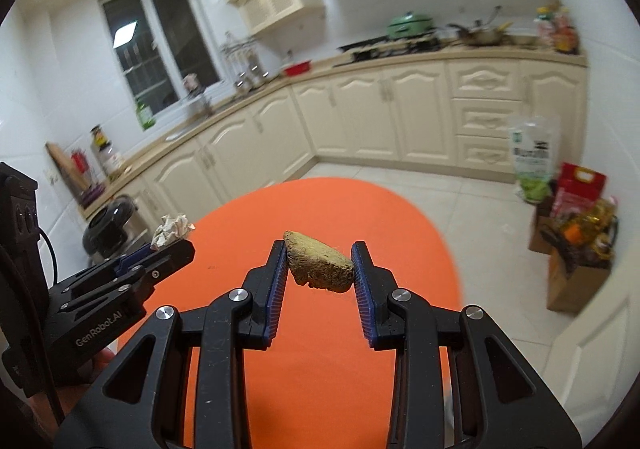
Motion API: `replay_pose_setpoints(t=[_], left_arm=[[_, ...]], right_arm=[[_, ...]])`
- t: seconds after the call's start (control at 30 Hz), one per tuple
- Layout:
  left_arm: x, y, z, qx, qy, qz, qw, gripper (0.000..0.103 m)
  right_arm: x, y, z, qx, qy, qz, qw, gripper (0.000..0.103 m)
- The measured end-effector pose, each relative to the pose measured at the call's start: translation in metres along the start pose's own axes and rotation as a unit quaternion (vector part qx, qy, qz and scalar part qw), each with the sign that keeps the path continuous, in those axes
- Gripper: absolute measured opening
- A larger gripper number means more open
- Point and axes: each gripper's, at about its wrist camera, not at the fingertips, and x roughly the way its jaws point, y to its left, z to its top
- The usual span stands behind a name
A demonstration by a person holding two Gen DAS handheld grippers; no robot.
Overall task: Collect trash
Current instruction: 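Carry the paper and brown lump from the table over the blue bin, then open both tools to drop the paper and lump into the bin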
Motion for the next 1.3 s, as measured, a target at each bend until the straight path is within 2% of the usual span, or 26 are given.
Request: replay_pose_setpoints(t=[0.17,0.3,0.53,0.7,1.0,1.17,1.23,1.3], left_arm=[[-0.006,-0.034,-0.007,0.034,0.005,-0.043,0.9985,0.022],[-0.001,-0.062,-0.016,0.061,0.023,-0.081,0.9945,0.022],[0.032,-0.102,-0.039,0.102,0.086,-0.128,0.9828,0.022],[0.069,-0.121,-0.058,0.129,0.144,-0.137,0.9714,0.022],[0.117,-0.146,-0.099,0.151,0.231,-0.132,0.9520,0.022],[0.151,-0.183,-0.103,0.165,0.263,-0.124,0.9425,0.023],[0.162,-0.197,-0.104,0.170,0.278,-0.115,0.9384,0.027],[0.183,-0.214,-0.090,0.169,0.289,-0.107,0.9361,0.030]], right_arm=[[-0.049,-0.046,-0.006,0.030,-0.027,-0.041,0.998,0.030],[-0.075,-0.094,-0.013,0.062,-0.035,-0.079,0.994,0.030],[-0.079,-0.183,-0.037,0.127,-0.006,-0.131,0.983,0.030],[-0.060,-0.241,-0.065,0.175,0.035,-0.145,0.973,0.030],[-0.022,-0.301,-0.111,0.231,0.090,-0.148,0.957,0.030],[0.001,-0.325,-0.128,0.254,0.117,-0.148,0.949,0.030],[0.010,-0.336,-0.135,0.267,0.128,-0.148,0.944,0.030],[0.013,-0.343,-0.140,0.277,0.135,-0.150,0.939,0.032]])
